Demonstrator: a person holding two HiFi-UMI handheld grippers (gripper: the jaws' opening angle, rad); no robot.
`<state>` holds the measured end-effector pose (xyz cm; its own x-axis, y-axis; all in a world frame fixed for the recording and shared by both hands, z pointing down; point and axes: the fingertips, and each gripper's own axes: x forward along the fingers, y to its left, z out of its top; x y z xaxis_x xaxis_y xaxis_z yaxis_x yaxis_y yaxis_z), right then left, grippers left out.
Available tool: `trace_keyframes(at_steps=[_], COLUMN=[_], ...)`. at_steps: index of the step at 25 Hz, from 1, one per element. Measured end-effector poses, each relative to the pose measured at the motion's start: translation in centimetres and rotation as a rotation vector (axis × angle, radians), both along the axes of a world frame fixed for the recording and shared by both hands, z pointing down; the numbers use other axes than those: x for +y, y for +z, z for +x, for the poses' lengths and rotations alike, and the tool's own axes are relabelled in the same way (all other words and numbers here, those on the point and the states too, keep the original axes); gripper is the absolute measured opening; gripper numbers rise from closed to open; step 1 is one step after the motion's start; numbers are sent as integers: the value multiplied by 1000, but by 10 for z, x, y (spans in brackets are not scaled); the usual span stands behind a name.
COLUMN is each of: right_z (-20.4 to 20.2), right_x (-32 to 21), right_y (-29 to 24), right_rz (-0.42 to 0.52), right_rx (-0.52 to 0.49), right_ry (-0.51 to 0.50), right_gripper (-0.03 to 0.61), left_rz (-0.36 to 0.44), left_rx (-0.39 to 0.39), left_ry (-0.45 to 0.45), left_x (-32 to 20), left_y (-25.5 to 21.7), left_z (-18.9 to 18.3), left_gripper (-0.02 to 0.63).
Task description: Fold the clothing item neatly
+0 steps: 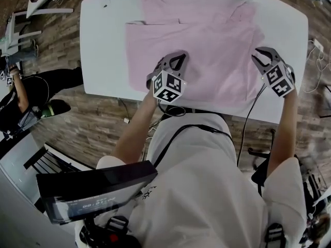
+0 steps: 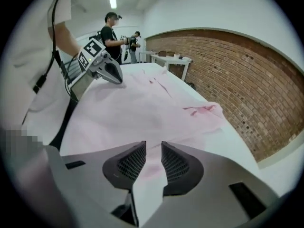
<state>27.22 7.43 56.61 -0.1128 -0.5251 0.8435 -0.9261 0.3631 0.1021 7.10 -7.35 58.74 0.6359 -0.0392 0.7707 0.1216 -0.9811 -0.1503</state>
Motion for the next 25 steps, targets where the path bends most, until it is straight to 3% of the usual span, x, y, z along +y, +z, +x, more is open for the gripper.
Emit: trace_keyframes(at_steps=[3,7,12,16,21,25], right_z=[-43,-89,-151,-190,-177,-169], right_x=[12,12,27,46,68,84], right_y=[4,-1,-7,7,21,50], right_rz=[40,97,112,77,61,4], right_rx=[-97,-153,-189,-131,11,41], right_ry=[58,111,138,175,436,552], right_gripper=[5,5,5,5,5,5], left_rz=[-48,-108,-94,-88,-105,-99], left_rx=[-1,13,12,4,-16,-62], left_ry=[-6,-25,21,-6,-66,-82], left_x=[7,13,28,16,-3,-10], left_y=[-5,-10,-17,-18,-6,30], left_z=[-10,-28,-65,-116,-181,-195], left_gripper=[3,2,2,2,2,3])
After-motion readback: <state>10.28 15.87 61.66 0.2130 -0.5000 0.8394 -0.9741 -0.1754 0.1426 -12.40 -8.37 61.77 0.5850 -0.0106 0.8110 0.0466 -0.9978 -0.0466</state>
